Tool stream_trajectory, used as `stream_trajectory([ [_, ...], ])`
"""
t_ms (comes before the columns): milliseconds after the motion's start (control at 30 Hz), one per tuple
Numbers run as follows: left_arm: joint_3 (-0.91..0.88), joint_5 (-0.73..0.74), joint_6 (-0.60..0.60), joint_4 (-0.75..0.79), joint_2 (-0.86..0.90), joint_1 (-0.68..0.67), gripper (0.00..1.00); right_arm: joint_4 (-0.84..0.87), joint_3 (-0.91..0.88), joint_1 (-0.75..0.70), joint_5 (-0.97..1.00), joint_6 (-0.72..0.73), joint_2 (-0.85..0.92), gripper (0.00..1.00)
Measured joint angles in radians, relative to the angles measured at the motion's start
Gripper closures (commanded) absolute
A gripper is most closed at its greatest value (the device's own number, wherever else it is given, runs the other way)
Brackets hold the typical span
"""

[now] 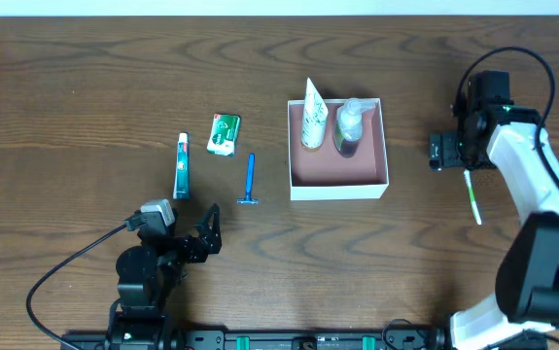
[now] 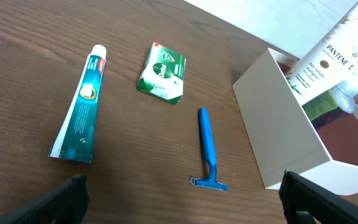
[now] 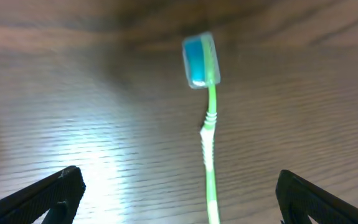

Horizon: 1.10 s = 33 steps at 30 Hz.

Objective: Pack container
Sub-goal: 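Move the right gripper toward the green toothbrush, then lower the right gripper and close it on the green toothbrush handle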

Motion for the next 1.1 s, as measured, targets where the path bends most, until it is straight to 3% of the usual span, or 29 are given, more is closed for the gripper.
stream_trajectory([
  [367,0.000,0.000,0.000,0.000,0.000,0.000,0.02,-0.006,0.000,-0.037,-0.101,-0.094,0.096,0.01],
  [1100,0.000,0.000,0.000,0.000,0.000,0.000,0.02,-0.010,0.000,-0.124,-0.132,-0.198,0.125,0.01],
])
